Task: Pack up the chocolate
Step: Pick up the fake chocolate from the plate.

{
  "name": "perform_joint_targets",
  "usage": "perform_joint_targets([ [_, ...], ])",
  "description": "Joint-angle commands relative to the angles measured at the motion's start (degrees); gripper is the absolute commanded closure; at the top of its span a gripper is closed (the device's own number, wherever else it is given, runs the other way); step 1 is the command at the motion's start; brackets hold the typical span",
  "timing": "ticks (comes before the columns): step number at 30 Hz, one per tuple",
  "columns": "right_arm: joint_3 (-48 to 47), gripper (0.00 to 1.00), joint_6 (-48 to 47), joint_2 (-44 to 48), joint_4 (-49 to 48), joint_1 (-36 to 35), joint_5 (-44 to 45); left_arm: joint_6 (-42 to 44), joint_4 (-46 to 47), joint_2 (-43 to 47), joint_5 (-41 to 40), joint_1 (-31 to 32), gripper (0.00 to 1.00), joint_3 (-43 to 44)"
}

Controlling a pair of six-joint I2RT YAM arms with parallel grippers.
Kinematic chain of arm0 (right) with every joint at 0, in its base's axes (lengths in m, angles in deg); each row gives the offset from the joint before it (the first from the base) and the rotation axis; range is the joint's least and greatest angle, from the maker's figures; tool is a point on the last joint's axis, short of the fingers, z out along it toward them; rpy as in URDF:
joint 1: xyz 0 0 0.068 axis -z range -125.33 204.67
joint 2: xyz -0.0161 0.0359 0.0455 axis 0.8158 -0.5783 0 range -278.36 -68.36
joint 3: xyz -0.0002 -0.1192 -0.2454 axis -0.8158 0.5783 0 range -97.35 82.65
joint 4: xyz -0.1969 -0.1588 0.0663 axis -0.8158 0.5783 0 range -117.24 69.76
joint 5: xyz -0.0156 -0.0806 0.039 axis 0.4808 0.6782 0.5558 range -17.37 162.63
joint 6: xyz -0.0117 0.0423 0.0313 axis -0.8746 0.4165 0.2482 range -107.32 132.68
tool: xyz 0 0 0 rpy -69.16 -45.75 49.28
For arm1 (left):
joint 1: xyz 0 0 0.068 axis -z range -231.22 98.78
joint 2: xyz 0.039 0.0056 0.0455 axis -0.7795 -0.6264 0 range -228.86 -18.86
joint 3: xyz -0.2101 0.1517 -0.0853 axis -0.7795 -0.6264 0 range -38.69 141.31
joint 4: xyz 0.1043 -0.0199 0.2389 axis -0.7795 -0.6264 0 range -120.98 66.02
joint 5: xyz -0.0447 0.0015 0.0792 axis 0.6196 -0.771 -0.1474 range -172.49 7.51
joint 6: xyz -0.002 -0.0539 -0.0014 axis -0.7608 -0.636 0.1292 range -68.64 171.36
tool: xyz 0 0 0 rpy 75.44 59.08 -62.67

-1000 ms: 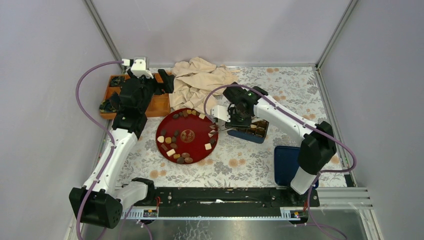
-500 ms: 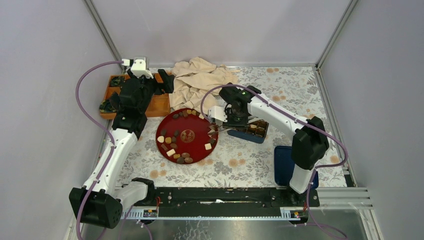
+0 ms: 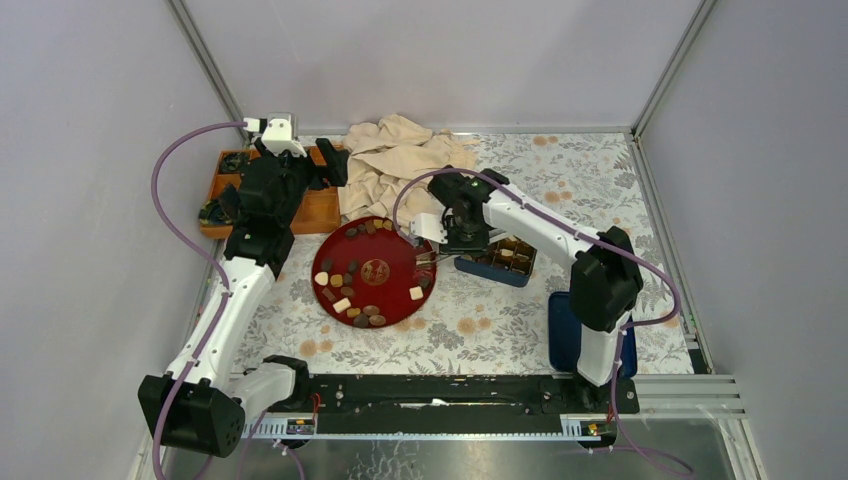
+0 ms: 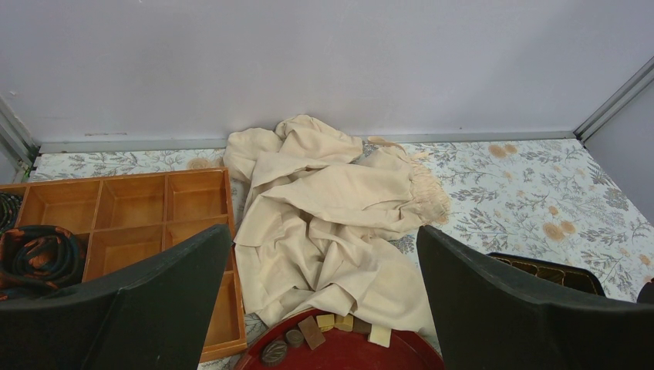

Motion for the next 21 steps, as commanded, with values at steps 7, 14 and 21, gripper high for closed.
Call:
perform_joint_targets([
  [7, -3.2, 0.98, 1.2, 2.9, 1.3, -0.7, -2.4, 0.1, 2.2, 1.4, 0.5, 0.1, 0.01, -0.7],
  [14, 0.8, 1.00, 6.7, 9.1, -2.7, 1.7, -11.5, 0.1, 2.3, 1.5, 0.4, 0.1, 0.01, -0.8],
  [21, 10.6, 1.00, 12.6, 20.4, -7.4, 13.9, -27.6, 0.1, 2.3, 1.6, 0.4, 0.1, 0.01, -0.9],
])
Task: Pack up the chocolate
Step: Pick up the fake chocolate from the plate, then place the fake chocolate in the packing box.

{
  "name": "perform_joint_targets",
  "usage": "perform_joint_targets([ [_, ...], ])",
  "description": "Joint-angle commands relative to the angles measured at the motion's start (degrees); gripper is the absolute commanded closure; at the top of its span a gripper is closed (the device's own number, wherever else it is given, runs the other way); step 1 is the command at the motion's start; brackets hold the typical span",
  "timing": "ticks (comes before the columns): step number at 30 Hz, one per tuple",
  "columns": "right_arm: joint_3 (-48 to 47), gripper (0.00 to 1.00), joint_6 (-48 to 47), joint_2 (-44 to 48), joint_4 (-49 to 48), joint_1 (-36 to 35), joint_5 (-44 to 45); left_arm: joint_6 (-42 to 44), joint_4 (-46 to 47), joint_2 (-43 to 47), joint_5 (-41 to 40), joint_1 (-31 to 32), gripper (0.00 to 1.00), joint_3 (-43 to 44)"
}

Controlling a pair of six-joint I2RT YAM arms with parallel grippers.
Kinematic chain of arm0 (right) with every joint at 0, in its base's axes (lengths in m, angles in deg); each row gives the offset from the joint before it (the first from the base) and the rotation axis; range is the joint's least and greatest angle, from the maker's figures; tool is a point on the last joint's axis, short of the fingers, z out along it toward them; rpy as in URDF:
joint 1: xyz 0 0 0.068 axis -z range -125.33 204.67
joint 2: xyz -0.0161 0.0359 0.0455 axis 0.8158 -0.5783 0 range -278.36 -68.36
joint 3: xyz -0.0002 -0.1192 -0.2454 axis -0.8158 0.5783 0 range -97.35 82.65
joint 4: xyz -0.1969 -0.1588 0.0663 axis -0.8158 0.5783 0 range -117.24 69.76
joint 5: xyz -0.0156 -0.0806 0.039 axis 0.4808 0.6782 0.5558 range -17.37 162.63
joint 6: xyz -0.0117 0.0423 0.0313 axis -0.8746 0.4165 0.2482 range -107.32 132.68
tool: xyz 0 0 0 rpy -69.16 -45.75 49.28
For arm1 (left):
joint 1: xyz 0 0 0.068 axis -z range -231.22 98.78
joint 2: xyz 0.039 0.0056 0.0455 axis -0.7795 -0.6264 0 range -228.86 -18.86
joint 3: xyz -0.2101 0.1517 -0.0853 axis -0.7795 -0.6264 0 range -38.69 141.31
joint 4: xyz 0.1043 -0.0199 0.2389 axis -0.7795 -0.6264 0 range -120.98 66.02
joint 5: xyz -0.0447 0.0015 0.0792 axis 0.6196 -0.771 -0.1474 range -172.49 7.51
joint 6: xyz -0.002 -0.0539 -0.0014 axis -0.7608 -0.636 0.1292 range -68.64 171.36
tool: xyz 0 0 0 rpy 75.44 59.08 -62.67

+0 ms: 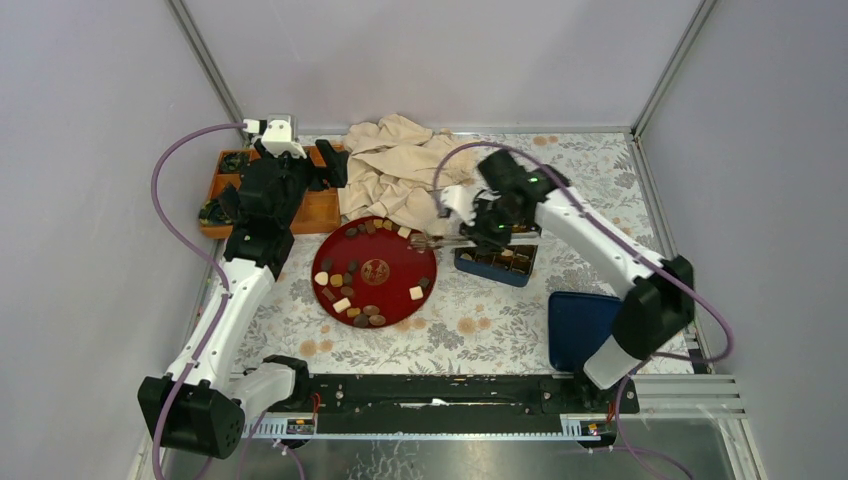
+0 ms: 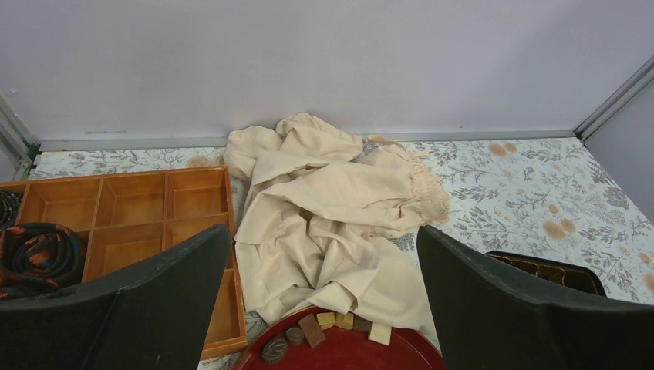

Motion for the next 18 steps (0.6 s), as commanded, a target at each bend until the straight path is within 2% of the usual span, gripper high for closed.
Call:
perform_joint_targets([
  [1, 6.6, 1.00, 5.2, 10.3, -4.0, 10.9, -14.3, 0.1, 2.3, 1.3, 0.4, 0.1, 0.01, -0.3],
  [6, 17.3, 1.00, 8.5, 19.9, -8.7, 28.7, -24.1, 0.2, 2.4, 1.4, 0.5, 0.1, 0.01, -0.3],
  [10, 24.7, 1.00, 11.2, 27.5, -12.5, 38.7, -22.7, 0.1, 2.3, 1.0, 0.6, 0.1, 0.01, -0.3],
  [18, 35.0, 0.98, 12.2, 32.4, -15.7, 42.0, -12.7, -0.1, 2.4, 0.6, 1.1, 0.2, 0.01, -0.3],
])
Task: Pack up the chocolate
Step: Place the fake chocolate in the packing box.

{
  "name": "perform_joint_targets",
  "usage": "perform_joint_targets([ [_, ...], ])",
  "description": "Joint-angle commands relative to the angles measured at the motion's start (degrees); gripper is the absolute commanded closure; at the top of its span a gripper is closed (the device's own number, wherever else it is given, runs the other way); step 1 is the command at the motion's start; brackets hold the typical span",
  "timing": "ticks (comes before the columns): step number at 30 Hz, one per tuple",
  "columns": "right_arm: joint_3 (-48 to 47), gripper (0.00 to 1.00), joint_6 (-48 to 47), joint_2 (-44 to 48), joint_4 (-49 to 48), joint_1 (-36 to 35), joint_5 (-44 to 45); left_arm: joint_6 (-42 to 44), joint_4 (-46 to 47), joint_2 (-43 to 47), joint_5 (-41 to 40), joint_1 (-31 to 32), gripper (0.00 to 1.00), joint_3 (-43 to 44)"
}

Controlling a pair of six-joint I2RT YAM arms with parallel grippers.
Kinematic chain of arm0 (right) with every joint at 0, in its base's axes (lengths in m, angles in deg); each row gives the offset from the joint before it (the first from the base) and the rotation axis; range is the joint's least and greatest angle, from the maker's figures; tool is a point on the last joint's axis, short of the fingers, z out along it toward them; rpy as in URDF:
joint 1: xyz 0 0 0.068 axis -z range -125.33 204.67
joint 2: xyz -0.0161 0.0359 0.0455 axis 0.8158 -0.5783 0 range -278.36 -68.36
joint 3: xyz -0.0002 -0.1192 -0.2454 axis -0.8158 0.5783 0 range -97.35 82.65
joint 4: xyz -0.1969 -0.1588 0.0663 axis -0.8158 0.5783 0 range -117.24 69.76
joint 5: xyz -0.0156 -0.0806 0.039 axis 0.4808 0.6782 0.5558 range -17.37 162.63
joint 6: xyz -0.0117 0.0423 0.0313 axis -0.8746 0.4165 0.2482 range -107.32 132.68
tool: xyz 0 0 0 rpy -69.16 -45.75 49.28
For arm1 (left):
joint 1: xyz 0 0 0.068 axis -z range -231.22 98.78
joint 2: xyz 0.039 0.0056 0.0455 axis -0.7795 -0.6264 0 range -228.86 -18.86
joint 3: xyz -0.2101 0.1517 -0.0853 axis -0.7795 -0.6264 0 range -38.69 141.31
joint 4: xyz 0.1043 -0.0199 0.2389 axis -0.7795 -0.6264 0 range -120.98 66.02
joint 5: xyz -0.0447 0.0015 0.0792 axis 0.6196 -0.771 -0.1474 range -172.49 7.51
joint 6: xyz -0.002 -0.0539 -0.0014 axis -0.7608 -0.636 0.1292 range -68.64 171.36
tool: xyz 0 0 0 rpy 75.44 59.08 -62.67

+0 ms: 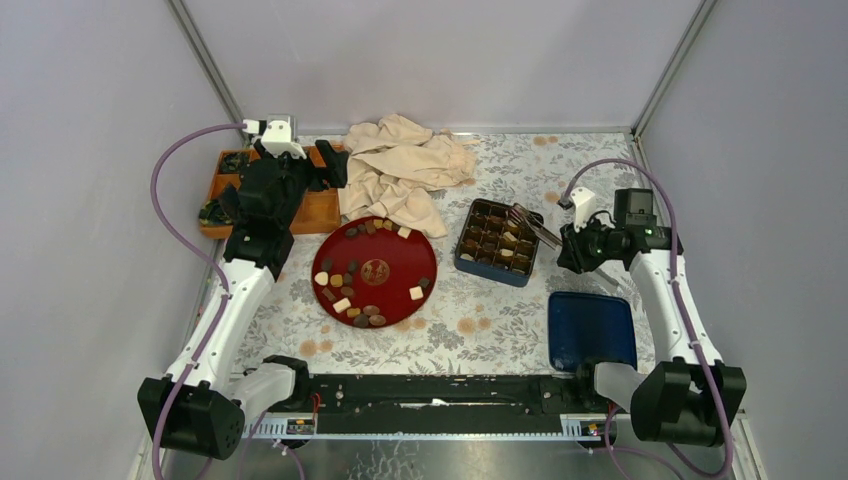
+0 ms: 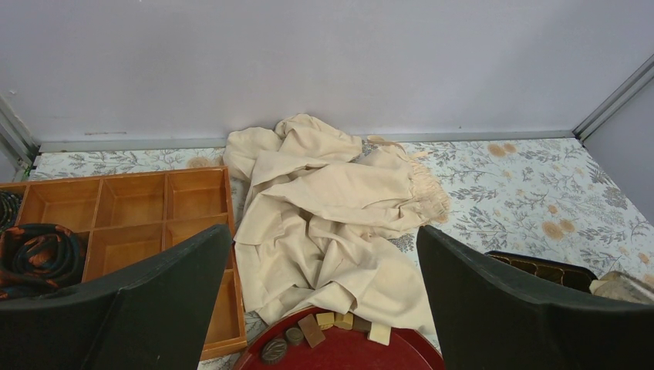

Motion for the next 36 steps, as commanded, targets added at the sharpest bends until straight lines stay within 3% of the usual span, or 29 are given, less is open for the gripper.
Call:
perform_joint_targets([
  [1, 3.9, 0.98, 2.0, 2.6, -4.6, 0.6, 4.2, -0.1, 2.3, 0.3, 1.0, 0.2, 0.01, -0.2],
  [10, 8.1, 0.94, 5.1, 4.4, -8.7, 0.9, 11.1, -0.6, 2.4, 0.2, 1.7, 0.2, 0.01, -0.1],
  [28, 9.5, 0.85, 4.0, 3.8, -7.4, 1.0, 10.1, -0.7, 2.4, 0.1, 1.9, 0.2, 0.01, -0.1],
  [36, 9.7, 0.76, 3.8, 3.3, -7.3, 1.0, 10.1, -0.7, 2.4, 0.0, 1.9, 0.2, 0.01, -0.2],
])
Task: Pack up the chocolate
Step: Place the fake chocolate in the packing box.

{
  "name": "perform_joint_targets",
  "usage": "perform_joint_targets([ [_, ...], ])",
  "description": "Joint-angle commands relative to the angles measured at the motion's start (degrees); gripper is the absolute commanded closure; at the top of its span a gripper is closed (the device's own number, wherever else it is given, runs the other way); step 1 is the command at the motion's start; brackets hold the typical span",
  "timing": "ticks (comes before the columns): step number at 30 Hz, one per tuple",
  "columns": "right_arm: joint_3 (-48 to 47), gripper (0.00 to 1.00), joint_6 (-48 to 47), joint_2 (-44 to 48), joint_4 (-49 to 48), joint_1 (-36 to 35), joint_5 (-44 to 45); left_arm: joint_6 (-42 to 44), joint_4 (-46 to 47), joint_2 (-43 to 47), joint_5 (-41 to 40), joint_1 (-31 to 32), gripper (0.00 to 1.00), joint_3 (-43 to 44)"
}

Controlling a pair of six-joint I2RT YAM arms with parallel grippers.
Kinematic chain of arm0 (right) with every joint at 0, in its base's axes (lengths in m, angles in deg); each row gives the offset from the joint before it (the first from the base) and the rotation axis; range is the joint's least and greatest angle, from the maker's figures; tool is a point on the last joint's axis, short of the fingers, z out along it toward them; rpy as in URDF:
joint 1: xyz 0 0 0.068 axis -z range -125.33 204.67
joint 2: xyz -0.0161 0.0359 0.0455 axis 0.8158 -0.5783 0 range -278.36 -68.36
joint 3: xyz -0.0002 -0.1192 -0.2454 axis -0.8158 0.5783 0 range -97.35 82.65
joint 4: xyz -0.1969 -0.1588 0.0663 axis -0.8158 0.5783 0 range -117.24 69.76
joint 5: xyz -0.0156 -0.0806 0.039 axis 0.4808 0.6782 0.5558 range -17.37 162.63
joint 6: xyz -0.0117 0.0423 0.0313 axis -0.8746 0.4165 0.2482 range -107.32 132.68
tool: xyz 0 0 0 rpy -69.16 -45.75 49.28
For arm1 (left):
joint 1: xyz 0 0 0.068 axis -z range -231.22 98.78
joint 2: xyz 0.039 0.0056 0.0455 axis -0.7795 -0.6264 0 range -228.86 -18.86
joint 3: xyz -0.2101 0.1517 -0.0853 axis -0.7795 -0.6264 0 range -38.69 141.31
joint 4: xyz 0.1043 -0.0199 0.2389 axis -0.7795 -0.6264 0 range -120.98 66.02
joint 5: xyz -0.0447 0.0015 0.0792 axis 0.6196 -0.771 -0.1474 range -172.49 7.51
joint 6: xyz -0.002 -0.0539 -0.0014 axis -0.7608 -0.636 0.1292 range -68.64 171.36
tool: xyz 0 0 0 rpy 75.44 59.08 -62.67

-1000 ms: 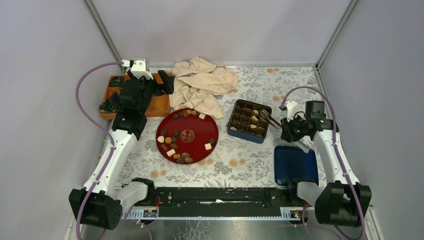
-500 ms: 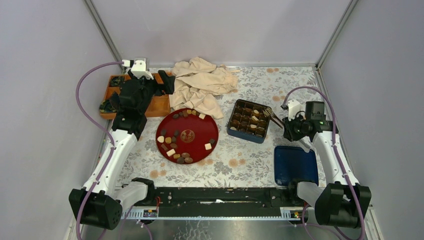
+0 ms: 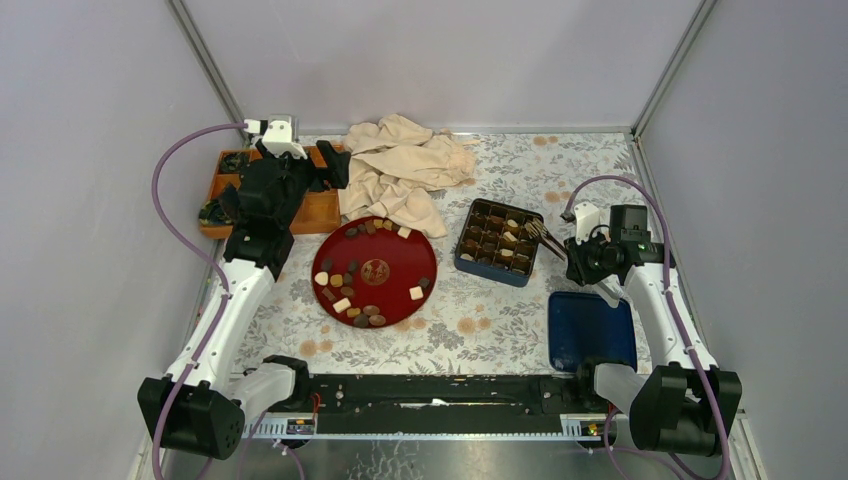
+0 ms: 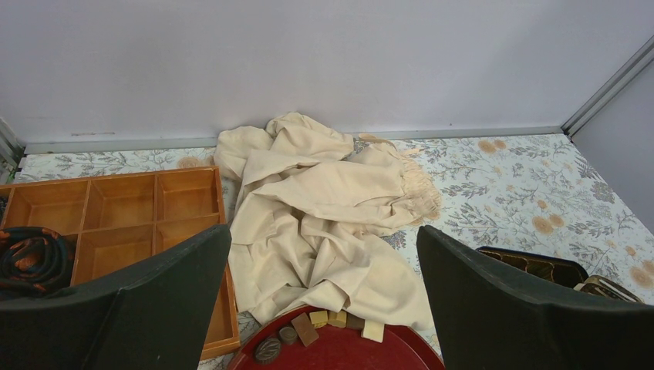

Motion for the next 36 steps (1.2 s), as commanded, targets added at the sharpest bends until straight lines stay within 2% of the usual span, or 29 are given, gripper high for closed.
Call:
perform_joint_targets([
  [1, -0.2, 0.75, -0.7, 0.3, -1.2, 0.4, -0.9, -0.3, 2.4, 0.1, 0.5, 0.2, 0.01, -0.1],
  [13, -0.1, 0.64, -0.8, 0.4, -1.0, 0.4, -1.5, -0.3, 2.4, 0.1, 0.5, 0.2, 0.01, -0.1],
  [20, -0.1, 0.61, -0.8, 0.3, -1.0, 0.5, -1.6, -0.3, 2.4, 0.1, 0.4, 0.2, 0.01, -0.2],
  [28, -0.3, 0.61, -0.9, 0.2, -0.7, 0.5, -2.1, -0.3, 2.4, 0.1, 0.4, 0.2, 0.01, -0.2],
  [36, -0.5, 0.65, -1.6, -0.1, 0.4, 0.5, -4.1, -0.3, 2.4, 0.1, 0.3, 0.2, 0.01, -0.1],
])
